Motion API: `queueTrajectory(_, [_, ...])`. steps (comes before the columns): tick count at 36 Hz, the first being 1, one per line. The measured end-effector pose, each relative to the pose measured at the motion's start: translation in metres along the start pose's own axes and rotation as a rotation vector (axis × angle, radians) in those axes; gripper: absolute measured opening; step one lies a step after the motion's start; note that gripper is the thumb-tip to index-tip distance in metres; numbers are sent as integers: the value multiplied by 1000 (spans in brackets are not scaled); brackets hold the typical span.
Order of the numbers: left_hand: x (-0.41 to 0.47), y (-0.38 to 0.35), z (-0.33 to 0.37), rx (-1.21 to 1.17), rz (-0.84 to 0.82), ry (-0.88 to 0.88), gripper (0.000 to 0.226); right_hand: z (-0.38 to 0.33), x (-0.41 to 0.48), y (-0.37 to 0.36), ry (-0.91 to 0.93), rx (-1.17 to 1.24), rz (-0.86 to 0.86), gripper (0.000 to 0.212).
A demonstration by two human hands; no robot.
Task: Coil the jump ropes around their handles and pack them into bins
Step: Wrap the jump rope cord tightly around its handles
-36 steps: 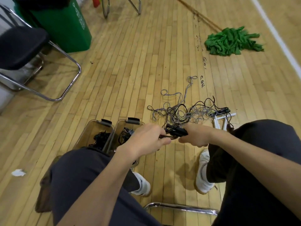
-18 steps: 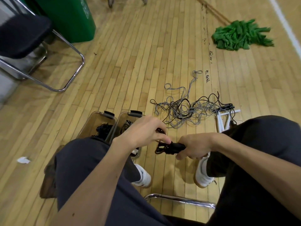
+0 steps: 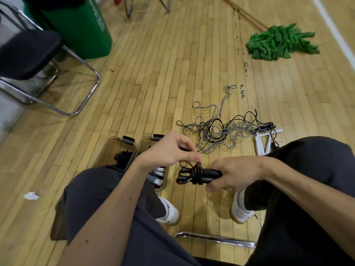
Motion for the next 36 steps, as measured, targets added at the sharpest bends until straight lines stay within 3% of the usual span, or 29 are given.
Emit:
queueTrajectory(8, [1,-5,15,-315,-5,-71,15,-21,-18,11,181,127,87,26])
queueTrajectory(16, [2,-13,23,-465,11,-90,68,-33,-19,30,282,260,240,27])
queueTrajectory(17, [0,-12,20,-445,71,-62,66,-33,-19,32,283,266,246,27])
queueTrajectory(19, [-1,-13,4,-469,151,32,29,-34,-18,34,282,267,268,24])
queueTrajectory(20, [-1,-13,-1,-429,162,83,24,-34,-18,35,282,273,283,26])
queueTrajectory(23, [9,-15,-1,-419,147,167,23,-35,-19,41,286,320,330,24])
queueTrajectory(26, [13,-19,7,-487,144,183,47,-37,-22,44,313,400,355,21])
queueTrajectory(31, [17,-25,14,-558,135,199,35,-38,-24,47,344,485,367,16])
queueTrajectory(36, [22,-24,16,-497,142,198,31,-31,-26,67,289,592,529,16])
Point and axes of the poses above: each hand's wrist, its own x-axis towards the middle knuckle, its own y-axis out of the back of the hand, z = x × y, the point moved 6 cm from there along x, towards the middle knuckle, and after that the axes turned 2 degrees about x, right-handed, at the moved point
